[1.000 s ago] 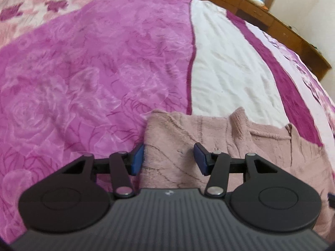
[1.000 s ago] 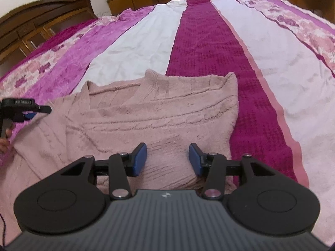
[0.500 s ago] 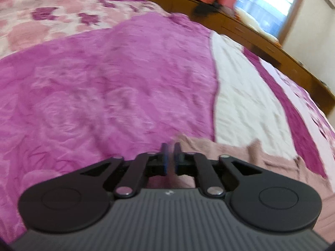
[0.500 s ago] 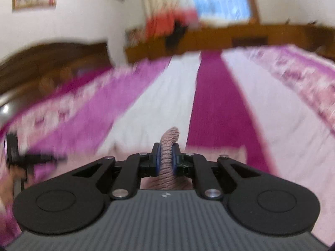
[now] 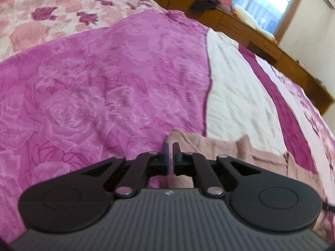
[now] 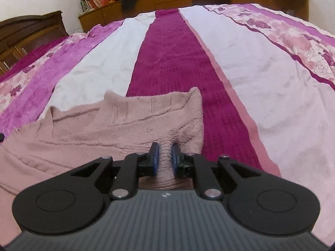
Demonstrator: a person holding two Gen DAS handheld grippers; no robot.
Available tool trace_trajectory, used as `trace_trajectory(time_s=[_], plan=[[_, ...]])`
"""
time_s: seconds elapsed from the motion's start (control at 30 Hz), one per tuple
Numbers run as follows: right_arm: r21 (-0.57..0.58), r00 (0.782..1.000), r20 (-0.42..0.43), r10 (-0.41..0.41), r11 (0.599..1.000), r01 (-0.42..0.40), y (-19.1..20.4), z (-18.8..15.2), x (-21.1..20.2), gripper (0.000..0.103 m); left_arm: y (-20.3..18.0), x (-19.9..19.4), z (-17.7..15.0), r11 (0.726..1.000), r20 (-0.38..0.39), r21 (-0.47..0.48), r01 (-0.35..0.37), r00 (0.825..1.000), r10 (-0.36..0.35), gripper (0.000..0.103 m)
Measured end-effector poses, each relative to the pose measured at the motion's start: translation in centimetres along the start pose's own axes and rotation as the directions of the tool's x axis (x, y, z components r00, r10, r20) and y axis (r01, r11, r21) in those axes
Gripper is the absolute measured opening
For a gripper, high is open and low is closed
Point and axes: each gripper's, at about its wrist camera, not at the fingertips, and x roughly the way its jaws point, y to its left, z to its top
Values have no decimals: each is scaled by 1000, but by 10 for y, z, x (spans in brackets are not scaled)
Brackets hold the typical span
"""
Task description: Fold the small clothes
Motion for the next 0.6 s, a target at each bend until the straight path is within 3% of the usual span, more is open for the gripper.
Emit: trace_trajectory(time_s=[0.1, 0.3, 0.47, 0.6], plan=[[-16, 1000, 30, 2, 1000, -1, 6, 9, -16, 17, -15, -10, -5, 997, -22, 70, 23, 1000, -22, 5], [-41, 994, 101, 45, 998, -41, 21, 10, -55, 50, -36, -22, -22, 987, -74, 142, 69, 996, -58, 6], [-77, 991, 49, 125, 990, -121, 36, -3, -58, 51, -39, -15, -35, 987, -116, 142, 74, 992, -58, 6], [-60, 994, -5, 111, 992, -111, 37, -19, -40, 51, -36, -6, -40, 988, -127, 143, 51, 991, -33, 6]])
